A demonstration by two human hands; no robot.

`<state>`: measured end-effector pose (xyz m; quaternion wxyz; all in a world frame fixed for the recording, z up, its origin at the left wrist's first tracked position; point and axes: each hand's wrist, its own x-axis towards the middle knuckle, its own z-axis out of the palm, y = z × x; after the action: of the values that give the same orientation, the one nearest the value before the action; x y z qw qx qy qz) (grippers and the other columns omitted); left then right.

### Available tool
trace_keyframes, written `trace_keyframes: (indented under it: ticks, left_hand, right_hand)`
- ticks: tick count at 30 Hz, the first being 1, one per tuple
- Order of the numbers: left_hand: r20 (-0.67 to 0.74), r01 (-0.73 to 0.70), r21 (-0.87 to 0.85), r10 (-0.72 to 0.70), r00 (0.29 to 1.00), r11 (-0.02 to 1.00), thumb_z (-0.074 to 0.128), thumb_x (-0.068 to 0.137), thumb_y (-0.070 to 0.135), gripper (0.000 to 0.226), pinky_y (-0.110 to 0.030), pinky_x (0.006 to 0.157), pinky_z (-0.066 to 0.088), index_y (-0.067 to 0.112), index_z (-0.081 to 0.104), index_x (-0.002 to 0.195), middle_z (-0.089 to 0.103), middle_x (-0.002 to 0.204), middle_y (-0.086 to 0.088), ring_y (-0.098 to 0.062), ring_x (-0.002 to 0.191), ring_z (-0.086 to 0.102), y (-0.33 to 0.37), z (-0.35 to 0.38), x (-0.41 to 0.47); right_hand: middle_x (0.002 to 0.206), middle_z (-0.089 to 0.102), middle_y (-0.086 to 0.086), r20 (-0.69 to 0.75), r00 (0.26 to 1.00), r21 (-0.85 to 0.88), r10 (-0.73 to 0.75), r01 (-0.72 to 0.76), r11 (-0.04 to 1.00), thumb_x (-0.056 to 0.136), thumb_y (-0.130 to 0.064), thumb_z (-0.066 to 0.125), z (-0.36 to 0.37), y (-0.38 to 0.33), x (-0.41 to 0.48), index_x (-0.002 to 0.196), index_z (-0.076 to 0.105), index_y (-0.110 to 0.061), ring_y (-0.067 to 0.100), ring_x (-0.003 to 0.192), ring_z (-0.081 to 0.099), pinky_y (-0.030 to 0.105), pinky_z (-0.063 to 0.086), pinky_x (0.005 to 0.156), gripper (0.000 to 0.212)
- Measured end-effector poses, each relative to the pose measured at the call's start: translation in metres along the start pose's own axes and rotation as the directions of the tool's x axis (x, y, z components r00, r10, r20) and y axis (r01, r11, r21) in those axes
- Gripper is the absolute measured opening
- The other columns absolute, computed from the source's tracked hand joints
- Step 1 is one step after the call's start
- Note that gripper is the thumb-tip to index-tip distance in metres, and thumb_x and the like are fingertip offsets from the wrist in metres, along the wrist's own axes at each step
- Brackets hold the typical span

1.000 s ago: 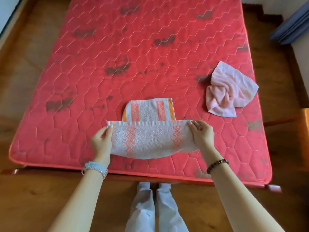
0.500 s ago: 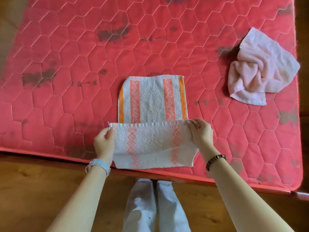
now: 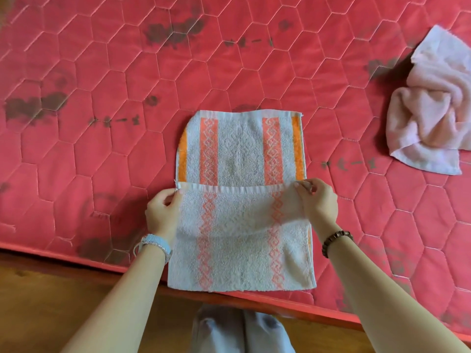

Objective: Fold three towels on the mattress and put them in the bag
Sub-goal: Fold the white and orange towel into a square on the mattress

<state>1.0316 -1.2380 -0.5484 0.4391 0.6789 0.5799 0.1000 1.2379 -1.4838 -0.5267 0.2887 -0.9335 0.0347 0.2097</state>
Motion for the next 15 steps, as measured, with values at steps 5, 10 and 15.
trace_keyframes:
  ticks: [5, 10, 15]
  left_hand:
    - [-0.080, -0.001, 0.014, 0.003, 0.997, 1.000, 0.076, 0.085, 0.023, 0.018, -0.029, 0.087, 0.047, 0.020, 0.072, 0.103, 0.066, 0.106, -0.002, -0.015, 0.089, 0.060, 0.016, 0.006, 0.012]
    - [0.036, 0.076, 0.029, -0.077, 0.996, 0.997, 0.079, 0.082, 0.016, 0.031, -0.028, 0.081, 0.046, 0.008, 0.070, 0.111, 0.070, 0.094, -0.003, -0.023, 0.088, 0.066, 0.031, 0.013, 0.029]
    - [0.082, 0.002, 0.081, -0.008, 0.997, 0.997, 0.073, 0.088, 0.013, 0.014, -0.026, 0.071, 0.040, 0.004, 0.077, 0.098, 0.072, 0.086, -0.006, -0.020, 0.079, 0.062, 0.042, 0.022, 0.044]
  right_hand:
    - [0.093, 0.056, 0.000, -0.051, 0.996, 0.050, -0.076, 0.078, 0.996, 0.084, -0.022, 0.069, 0.004, -0.005, 0.013, 0.091, 0.069, -0.018, 0.023, 0.095, 0.056, 0.032, 0.046, 0.074, 0.008]
    - [0.094, 0.062, 0.002, 0.007, 1.000, 0.176, 0.029, -0.030, 0.984, 0.083, -0.011, 0.071, 0.000, -0.019, 0.021, 0.098, 0.061, -0.017, 0.003, 0.074, 0.053, 0.014, 0.038, 0.051, 0.020]
    - [0.079, 0.062, -0.003, 0.004, 1.000, 0.263, 0.024, -0.024, 0.965, 0.084, -0.004, 0.070, -0.004, -0.027, 0.033, 0.098, 0.060, -0.011, 0.003, 0.060, 0.053, 0.008, 0.038, 0.039, 0.019]
